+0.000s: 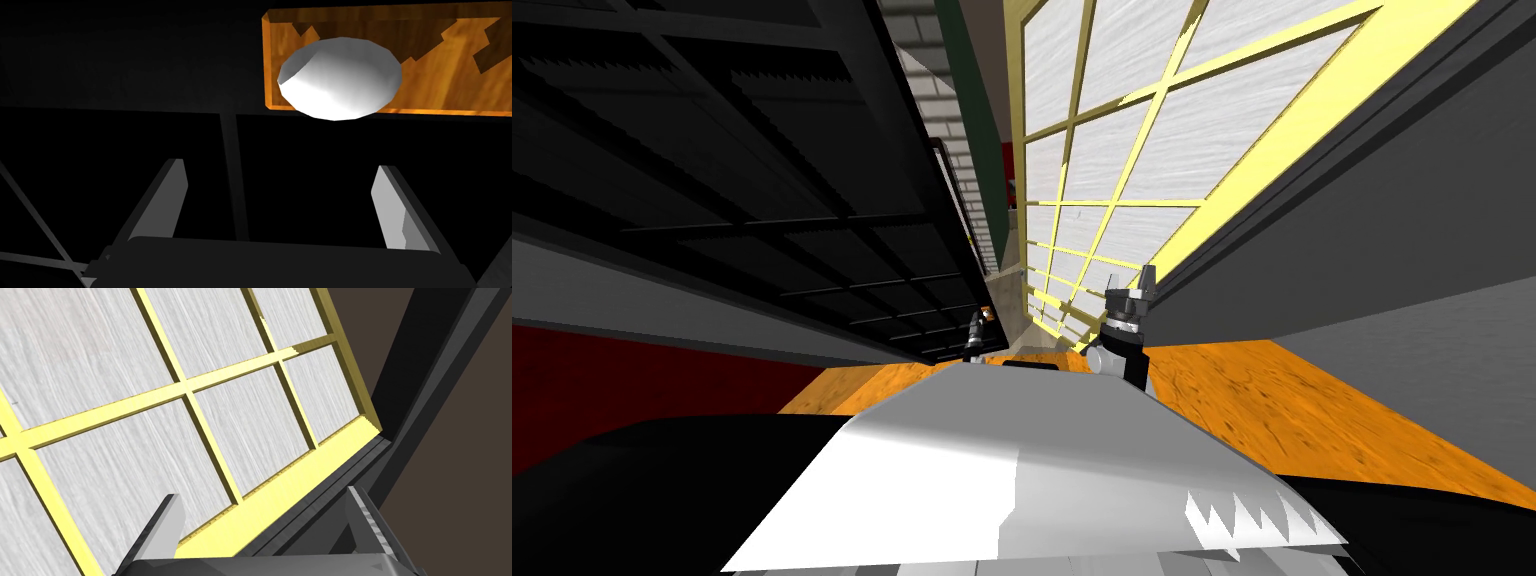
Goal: Push the door open
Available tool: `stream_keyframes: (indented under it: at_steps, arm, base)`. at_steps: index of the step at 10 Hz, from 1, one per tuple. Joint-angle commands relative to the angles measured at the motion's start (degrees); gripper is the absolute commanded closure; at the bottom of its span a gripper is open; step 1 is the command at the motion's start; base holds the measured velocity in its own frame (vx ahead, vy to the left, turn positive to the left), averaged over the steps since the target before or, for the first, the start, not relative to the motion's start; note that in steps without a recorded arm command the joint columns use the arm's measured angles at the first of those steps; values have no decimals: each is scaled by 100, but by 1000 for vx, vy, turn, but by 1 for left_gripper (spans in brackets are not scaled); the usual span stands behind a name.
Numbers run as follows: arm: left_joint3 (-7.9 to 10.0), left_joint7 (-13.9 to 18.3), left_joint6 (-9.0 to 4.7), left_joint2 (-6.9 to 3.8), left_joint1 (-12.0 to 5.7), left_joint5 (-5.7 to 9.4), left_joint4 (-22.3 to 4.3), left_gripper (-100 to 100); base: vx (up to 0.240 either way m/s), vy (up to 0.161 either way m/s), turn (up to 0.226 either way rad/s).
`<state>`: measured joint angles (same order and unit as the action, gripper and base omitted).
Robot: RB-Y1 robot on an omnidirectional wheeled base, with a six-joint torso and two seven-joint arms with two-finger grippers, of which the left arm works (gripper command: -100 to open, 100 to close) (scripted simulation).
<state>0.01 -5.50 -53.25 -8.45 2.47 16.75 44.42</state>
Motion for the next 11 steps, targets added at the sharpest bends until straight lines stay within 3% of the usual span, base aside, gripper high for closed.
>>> stream_keyframes:
  at_steps: [1,2,11]
  arm:
    - [-26,286,10,32,-22,78,-8,-100]
    - [-26,321,10,32,-22,78,-8,-100]
    - [-160,1717,27,210,-167,489,-103,-100]
  base:
    - [-36,15,-19]
    - [-32,9,-13]
    - [-36,12,-22]
